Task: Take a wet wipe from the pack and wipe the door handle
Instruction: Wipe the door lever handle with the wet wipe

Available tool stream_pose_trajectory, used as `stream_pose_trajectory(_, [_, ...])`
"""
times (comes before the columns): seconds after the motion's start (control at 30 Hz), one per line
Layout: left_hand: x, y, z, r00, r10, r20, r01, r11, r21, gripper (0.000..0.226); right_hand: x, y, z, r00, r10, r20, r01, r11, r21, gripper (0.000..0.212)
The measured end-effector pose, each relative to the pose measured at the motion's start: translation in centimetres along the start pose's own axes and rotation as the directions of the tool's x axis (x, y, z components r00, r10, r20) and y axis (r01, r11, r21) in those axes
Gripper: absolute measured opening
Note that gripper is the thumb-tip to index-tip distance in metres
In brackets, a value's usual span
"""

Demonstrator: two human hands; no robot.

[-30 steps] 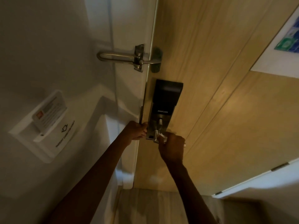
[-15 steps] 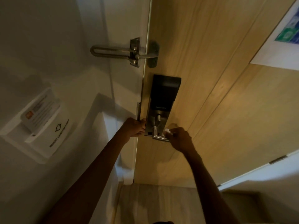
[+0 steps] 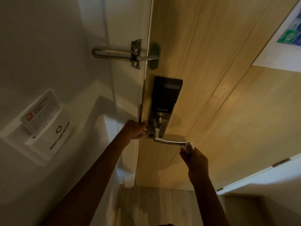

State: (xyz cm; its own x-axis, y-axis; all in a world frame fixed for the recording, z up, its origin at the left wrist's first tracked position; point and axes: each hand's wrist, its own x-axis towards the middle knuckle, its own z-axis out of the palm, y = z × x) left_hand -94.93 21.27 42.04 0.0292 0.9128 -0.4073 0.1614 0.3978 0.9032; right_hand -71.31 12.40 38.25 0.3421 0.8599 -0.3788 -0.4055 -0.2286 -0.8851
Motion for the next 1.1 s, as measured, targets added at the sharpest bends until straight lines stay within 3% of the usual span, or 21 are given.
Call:
stream_pose_trajectory(0.13, [0.0,-0.1,0.0,1.000,0.005,0.004,-0.005,1.000,0.017,0.047,-1.1,1.2,0.8,1.000,-0.011,0.017,0.010,0.999,0.050,0.021])
stream_pose_trajectory(0.17, [0.0,-0.1,0.0,1.000,0.003,0.012,-0.004,1.000,0.013,0.048,-1.2,1.4,1.0,0.996,-0.069,-0.059,0.071,0.997,0.029,0.022])
stream_pose_trajectory(0.23, [-0.2,0.0,0.0,1.000,-0.001,0.023,0.001,1.000,-0.002,0.048,-1.3,1.1,1.5,0.932,-0.301,-0.202,0.261,0.943,-0.206,0.024])
stream_pose_trajectory(0.3, [-0.2,0.1,0.0,1.000,-0.004,0.024,0.004,1.000,-0.008,0.051,-1.0,0.5,1.9,0.823,-0.548,-0.149,0.428,0.771,-0.472,0.023])
stream_pose_trajectory(0.43, [-0.4,0.1,0.0,0.999,-0.007,0.037,0.008,0.999,-0.034,0.043,-0.3,-0.4,1.5,0.595,-0.788,0.159,0.660,0.367,-0.655,0.022])
stream_pose_trajectory(0.5, [-0.5,0.1,-0.1,0.999,-0.006,0.043,0.008,0.999,-0.046,0.037,-0.2,0.1,1.9,0.461,-0.792,0.400,0.761,0.122,-0.637,0.025])
stream_pose_trajectory(0.57, [-0.5,0.1,-0.1,0.999,-0.005,0.040,0.006,0.999,-0.040,0.038,-0.4,1.2,3.3,0.383,-0.716,0.584,0.783,-0.084,-0.617,0.031])
stream_pose_trajectory(0.7, [-0.3,0.3,-0.2,0.998,-0.042,0.040,0.043,0.998,-0.039,0.039,-0.4,2.9,6.4,0.334,-0.611,0.718,0.789,-0.235,-0.567,0.038])
stream_pose_trajectory(0.8, [-0.1,0.1,-0.3,0.998,-0.051,0.034,0.052,0.998,-0.038,0.044,0.2,2.7,6.7,0.273,-0.595,0.756,0.819,-0.268,-0.507,0.031])
stream_pose_trajectory(0.87, [-0.2,0.1,-0.3,0.999,-0.028,0.019,0.029,0.999,-0.015,0.048,0.5,1.8,5.8,0.275,-0.611,0.742,0.826,-0.244,-0.508,0.028])
stream_pose_trajectory(1.0, [-0.2,0.0,-0.1,1.000,0.002,-0.004,-0.002,1.000,-0.018,0.047,1.1,-0.9,1.8,0.422,-0.661,0.621,0.786,-0.073,-0.613,0.031])
stream_pose_trajectory(1.1, [-0.2,0.0,0.0,1.000,0.014,0.000,-0.014,0.999,-0.034,0.046,1.0,-2.4,-0.2,0.591,-0.674,0.443,0.735,0.222,-0.641,0.021])
